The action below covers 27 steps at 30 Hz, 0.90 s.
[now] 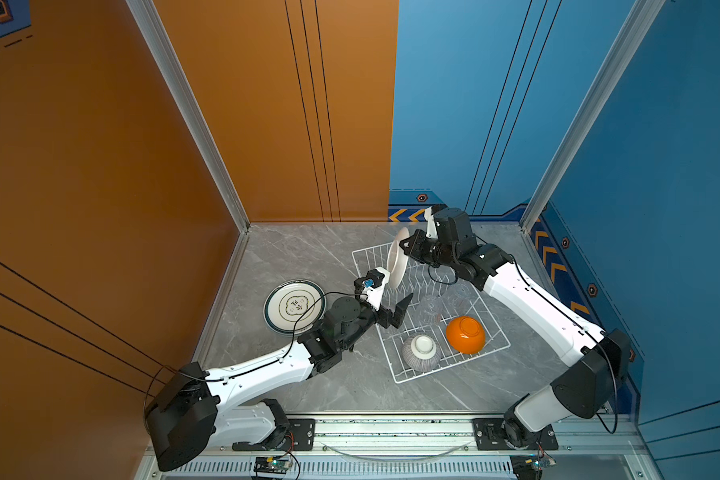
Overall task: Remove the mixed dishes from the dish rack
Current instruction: 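Lift the plate and reach the left gripper to its rim, then grasp the plate rim with the left gripper and open the right gripper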
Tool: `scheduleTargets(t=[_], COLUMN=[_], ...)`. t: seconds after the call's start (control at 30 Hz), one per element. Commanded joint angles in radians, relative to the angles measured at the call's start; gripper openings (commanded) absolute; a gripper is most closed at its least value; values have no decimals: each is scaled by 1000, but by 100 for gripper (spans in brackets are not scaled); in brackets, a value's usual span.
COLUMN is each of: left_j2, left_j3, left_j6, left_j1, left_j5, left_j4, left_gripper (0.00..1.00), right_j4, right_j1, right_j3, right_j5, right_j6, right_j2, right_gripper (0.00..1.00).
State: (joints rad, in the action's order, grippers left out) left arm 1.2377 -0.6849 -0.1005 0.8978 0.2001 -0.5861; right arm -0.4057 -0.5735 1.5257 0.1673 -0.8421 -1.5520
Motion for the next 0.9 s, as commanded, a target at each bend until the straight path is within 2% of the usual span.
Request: scheduleTargets(t=[0.0,0.1,0.17,0.2,0.23,0.37,0.63,0.73,0.8,0.87], left_j2=[39,88,120,134,146,184,220,225,234,238], left_j3=[-46,-81,-106,-119,-127,-142,-142,-132,-122,-112], left_j6=[48,84,100,107,114,172,224,244,272,284], left_j1=[6,9,12,14,16,18,21,24,29,32], left_j5=[82,128,185,226,256,333,393,396,406,416], left_j4=[-33,-43,-44,-45,-51,-105,-174,-198,-233,-257], left_gripper=[98,98,88,78,73,64,52,42,28,27], right_j4=[59,65,68,69,72,87,127,143,169,179], right_j1=[-12,-17,-24,-28,-31,-33,-23,-16,-8,-1], right_j3=[-13,-28,-34,-38,-41,-47,-66,-72,-82,-82], right_j5=[-41,-55,-59,-64,-65,-50,-12,-2,19,37], right_j6=[-43,-70,-85,-92,-98,-109,-153,-176,-199,-216], right_j2=[67,81,88,89,92,83,61,54,45,35], right_gripper=[0,0,0,0,0,0,0,0,0,0])
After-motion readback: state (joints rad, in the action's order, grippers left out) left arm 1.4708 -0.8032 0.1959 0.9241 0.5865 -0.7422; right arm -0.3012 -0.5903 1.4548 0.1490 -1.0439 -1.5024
